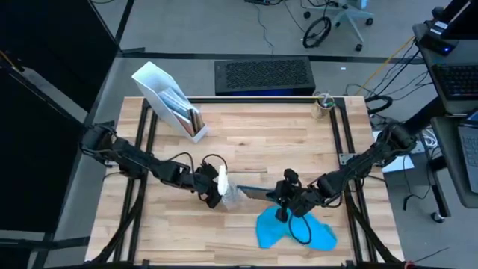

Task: Apply microfiber cloth
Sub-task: Spray the front of the tablet with the spray cleaning bottle

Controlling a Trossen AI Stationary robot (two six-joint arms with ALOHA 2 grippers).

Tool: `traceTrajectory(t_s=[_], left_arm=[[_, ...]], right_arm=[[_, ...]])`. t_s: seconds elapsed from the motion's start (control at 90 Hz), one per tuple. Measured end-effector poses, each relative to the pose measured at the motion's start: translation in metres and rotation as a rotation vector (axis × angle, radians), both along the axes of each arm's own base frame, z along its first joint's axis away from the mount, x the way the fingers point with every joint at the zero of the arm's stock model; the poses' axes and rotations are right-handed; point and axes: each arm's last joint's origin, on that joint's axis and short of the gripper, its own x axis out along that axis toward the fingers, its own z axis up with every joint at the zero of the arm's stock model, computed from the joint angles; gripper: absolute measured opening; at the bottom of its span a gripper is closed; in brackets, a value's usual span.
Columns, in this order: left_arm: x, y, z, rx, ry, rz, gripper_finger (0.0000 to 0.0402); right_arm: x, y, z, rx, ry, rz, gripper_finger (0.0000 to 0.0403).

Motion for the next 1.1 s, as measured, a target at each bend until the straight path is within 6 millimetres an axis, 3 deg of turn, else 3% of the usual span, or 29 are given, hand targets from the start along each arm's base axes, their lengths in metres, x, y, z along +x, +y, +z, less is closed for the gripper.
traceTrajectory(t_s=[0.389, 0.611, 0.878, 1.1], left_arm=[[-0.024, 0.007, 0.028, 0.083, 0.019, -0.003, 0.0164], [-0.037, 0.009, 0.056, 0.192, -0.098, -0.068, 0.0164], [-0.042, 0.004, 0.082, 0.205, -0.288, -0.156, 0.0164], [-0.042, -0.008, 0.091, 0.288, -0.392, -0.248, 0.0164]], right_arm=[[-0.012, -0.043, 0.05, -0.297, -0.074, 0.098, 0.0009], [-0.012, -0.09, 0.073, -0.35, -0.128, 0.044, 0.0009], [0.014, -0.156, 0.074, -0.238, -0.417, 0.068, 0.0009], [0.033, -0.159, 0.057, -0.214, -0.464, 0.079, 0.0009]])
